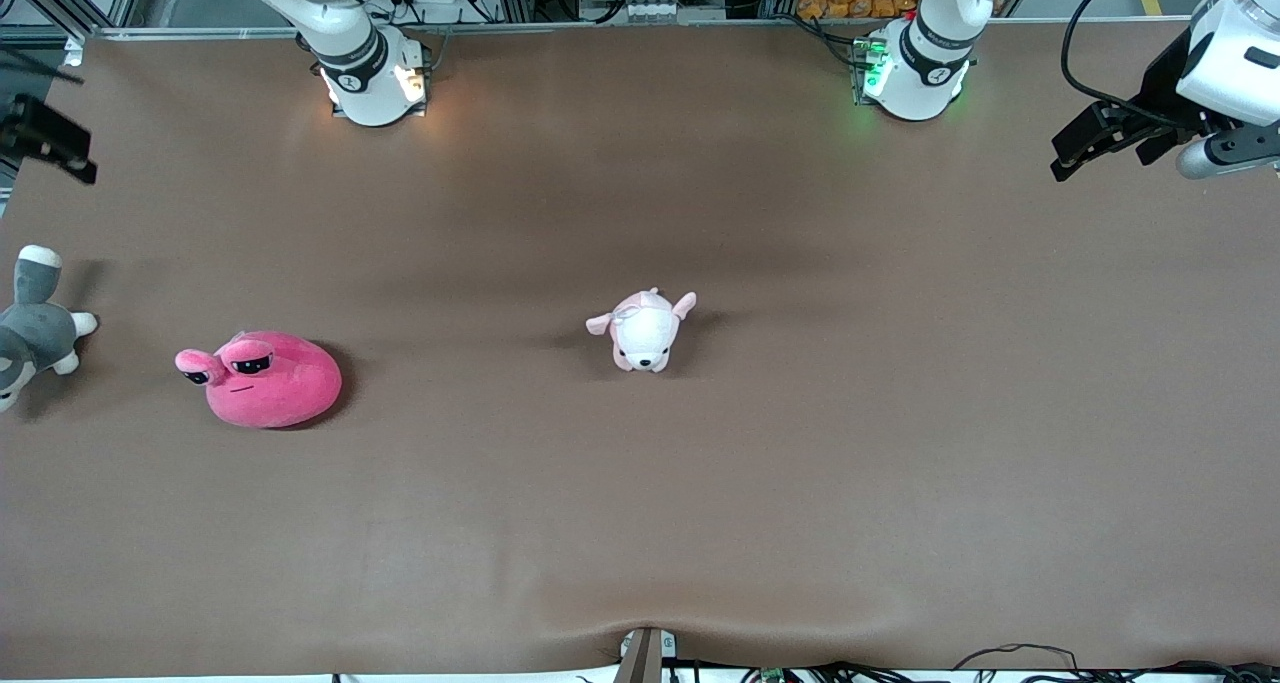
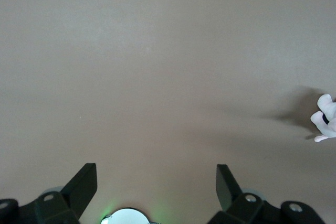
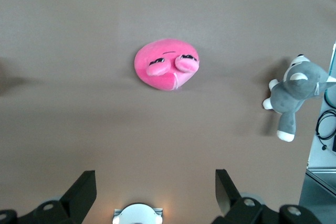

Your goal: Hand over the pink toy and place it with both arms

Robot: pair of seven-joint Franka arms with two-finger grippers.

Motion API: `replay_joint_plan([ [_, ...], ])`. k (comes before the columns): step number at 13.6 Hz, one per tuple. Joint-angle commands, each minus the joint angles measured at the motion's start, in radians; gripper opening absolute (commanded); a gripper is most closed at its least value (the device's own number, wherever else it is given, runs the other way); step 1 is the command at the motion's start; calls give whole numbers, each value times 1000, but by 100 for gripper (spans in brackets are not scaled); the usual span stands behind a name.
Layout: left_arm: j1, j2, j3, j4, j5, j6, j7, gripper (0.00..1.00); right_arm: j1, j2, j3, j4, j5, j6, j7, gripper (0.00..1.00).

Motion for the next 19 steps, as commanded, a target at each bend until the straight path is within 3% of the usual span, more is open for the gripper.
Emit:
replay_joint_plan([
  [1, 2, -15, 1, -23, 2, 18, 14, 100, -26, -182, -16, -286, 46, 125, -10, 100],
  [4, 2, -20, 8, -13, 2, 9, 21, 100, -41, -185, -22, -288, 57, 103, -2, 100],
  [6, 8, -20, 9, -14, 2, 9, 52, 100, -86, -176, -27, -262, 127, 105, 0, 100],
  [12, 19, -17, 11, -6, -5, -22, 86, 100, -87, -170, -25, -245, 125, 102, 9, 100],
  [19, 17, 46, 9, 85, 4, -85, 103, 100, -87, -168, -24, -245, 125, 103, 7, 100],
])
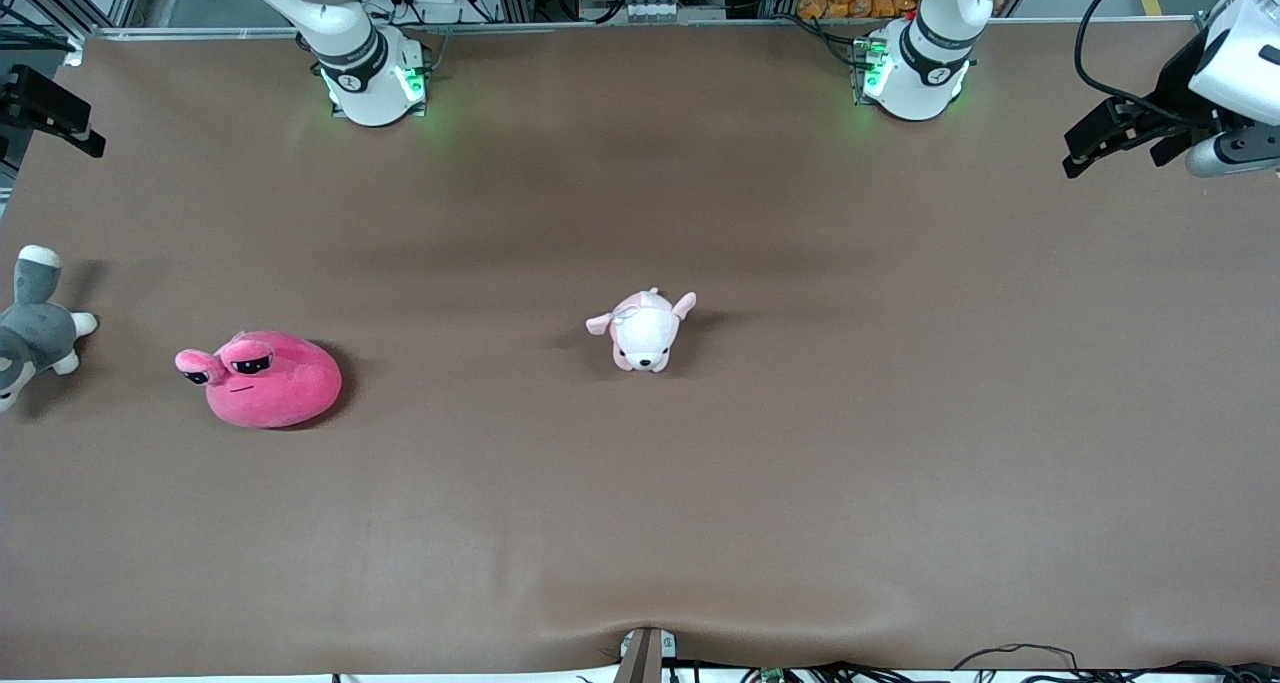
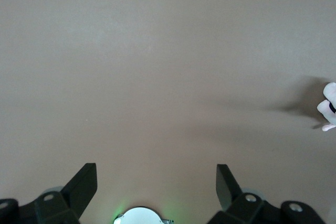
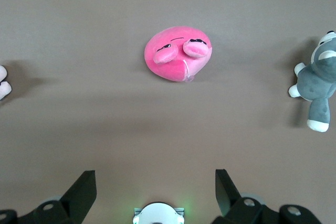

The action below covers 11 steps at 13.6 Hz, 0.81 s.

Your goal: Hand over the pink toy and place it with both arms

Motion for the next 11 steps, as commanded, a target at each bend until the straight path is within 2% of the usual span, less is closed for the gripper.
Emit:
replay_joint_plan([
  [1, 3, 40, -1, 68, 4, -57, 18, 100, -18, -13, 6, -6, 15, 4, -1, 100],
  [4, 5, 39, 2, 69, 5, -68, 47, 100, -21, 50, 5, 7, -15, 1, -3, 100],
  [7, 28, 39, 2, 69, 5, -69, 72, 100, -1, 53, 9, 32, -72, 1, -3, 100],
  [11, 26, 40, 2, 75, 5, -69, 72, 100, 0, 52, 14, 46, -74, 1, -6, 100],
])
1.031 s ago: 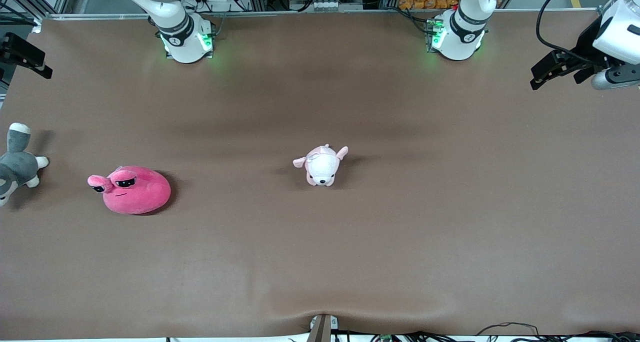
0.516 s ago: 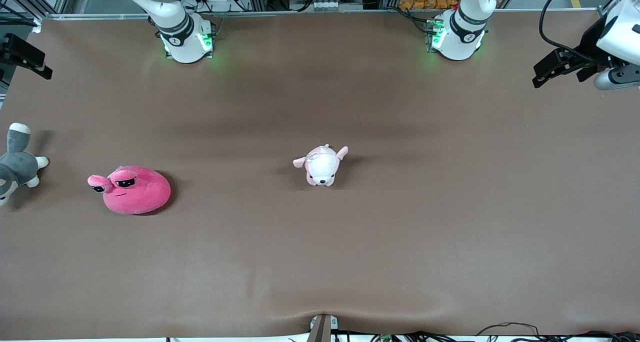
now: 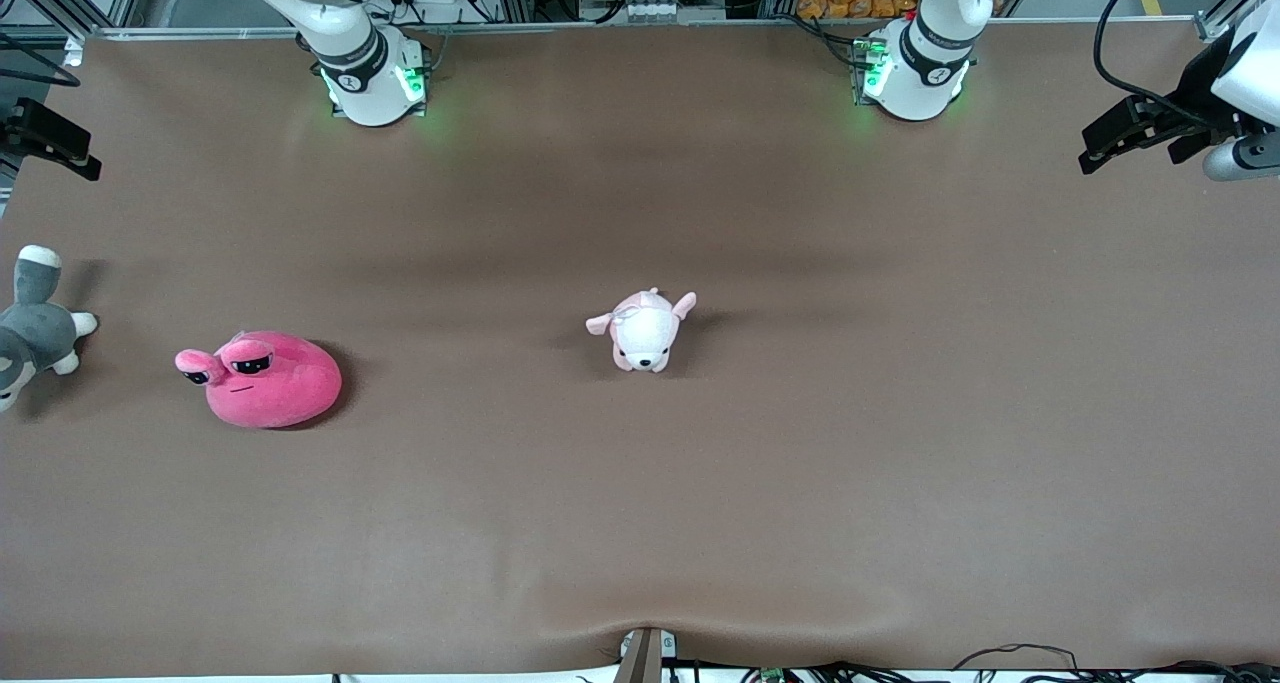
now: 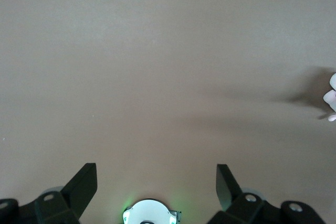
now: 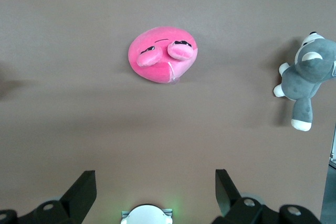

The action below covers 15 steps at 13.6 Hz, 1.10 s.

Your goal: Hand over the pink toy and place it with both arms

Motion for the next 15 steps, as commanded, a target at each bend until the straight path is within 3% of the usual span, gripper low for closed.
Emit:
replay_joint_plan([
  [1, 4, 11, -3, 31, 5, -25, 17, 100, 0, 1, 7, 22, -11, -9, -4, 100],
  [15, 4, 11, -6, 28, 5, -26, 22, 100, 5, -4, 5, 23, -2, -18, 10, 100],
])
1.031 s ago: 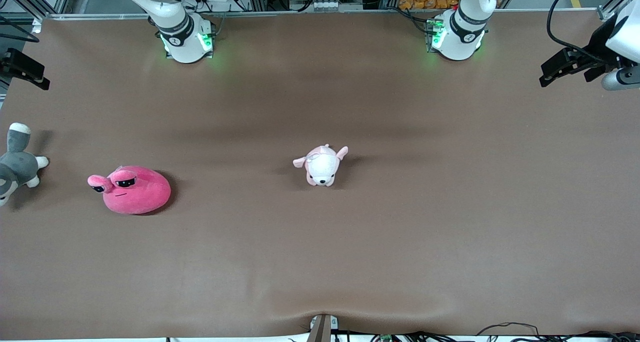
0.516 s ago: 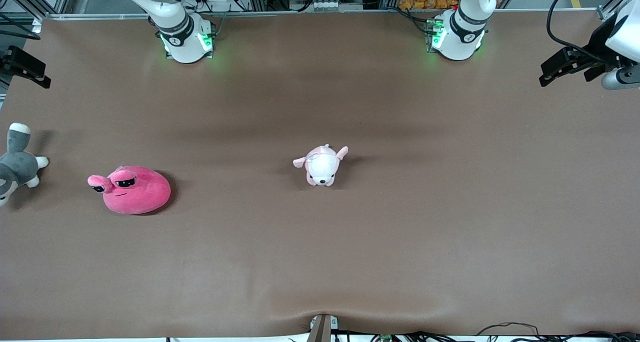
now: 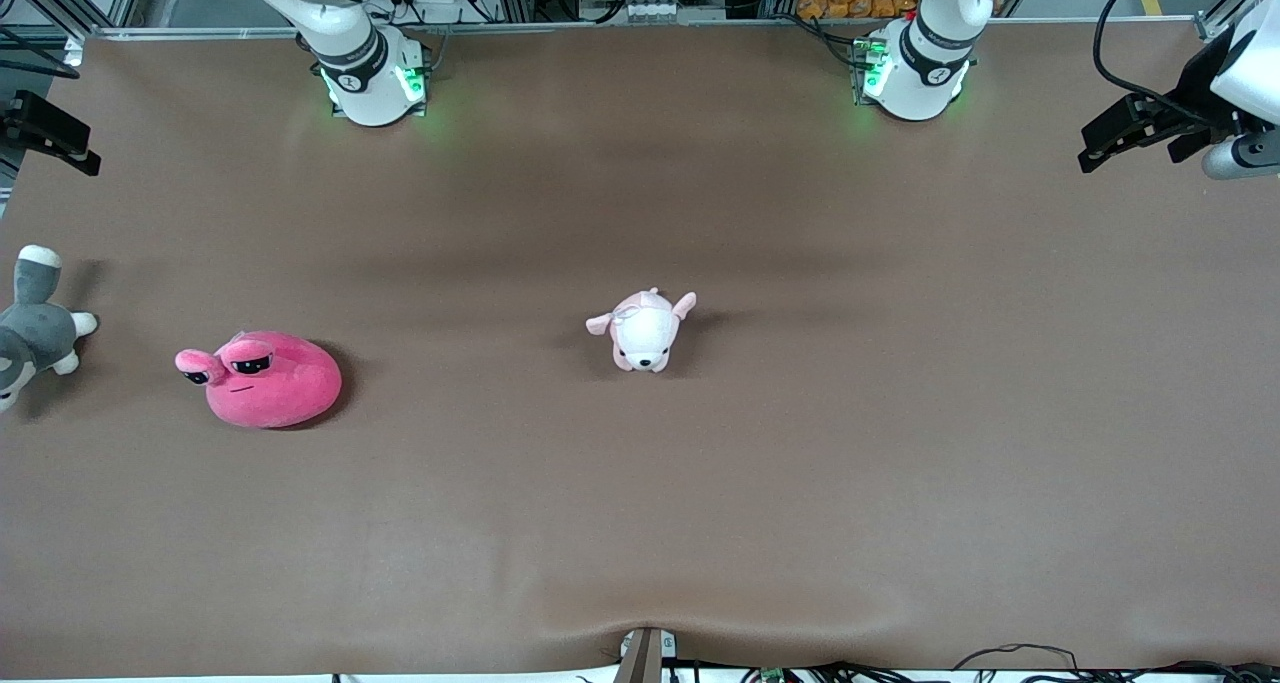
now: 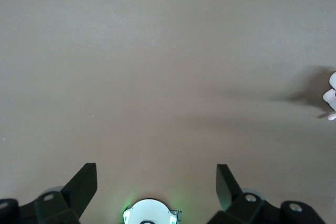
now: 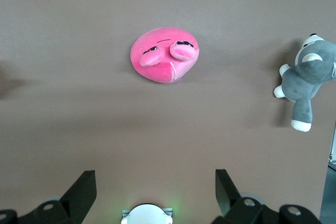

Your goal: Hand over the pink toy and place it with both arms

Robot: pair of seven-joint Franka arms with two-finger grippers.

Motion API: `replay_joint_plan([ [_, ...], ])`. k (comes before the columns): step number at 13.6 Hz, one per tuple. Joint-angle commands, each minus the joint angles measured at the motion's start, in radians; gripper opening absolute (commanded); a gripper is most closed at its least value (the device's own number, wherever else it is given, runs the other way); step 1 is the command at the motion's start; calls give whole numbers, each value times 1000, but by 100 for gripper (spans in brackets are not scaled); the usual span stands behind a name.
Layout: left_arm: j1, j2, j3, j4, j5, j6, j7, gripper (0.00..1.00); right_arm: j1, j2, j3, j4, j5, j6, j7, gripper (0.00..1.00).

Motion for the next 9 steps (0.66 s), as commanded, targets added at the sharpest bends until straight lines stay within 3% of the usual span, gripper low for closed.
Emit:
replay_joint_plan([
  [1, 4, 11, -5, 26, 5, -22, 20, 100, 1, -4, 1, 12, 4, -5, 9, 100],
  [3, 4, 11, -5, 26, 5, -24, 20, 100, -7, -4, -5, 12, 59, -3, 9, 100],
  [9, 4, 11, -5, 26, 5, -24, 19, 100, -10, -4, -5, 12, 52, -12, 6, 100],
])
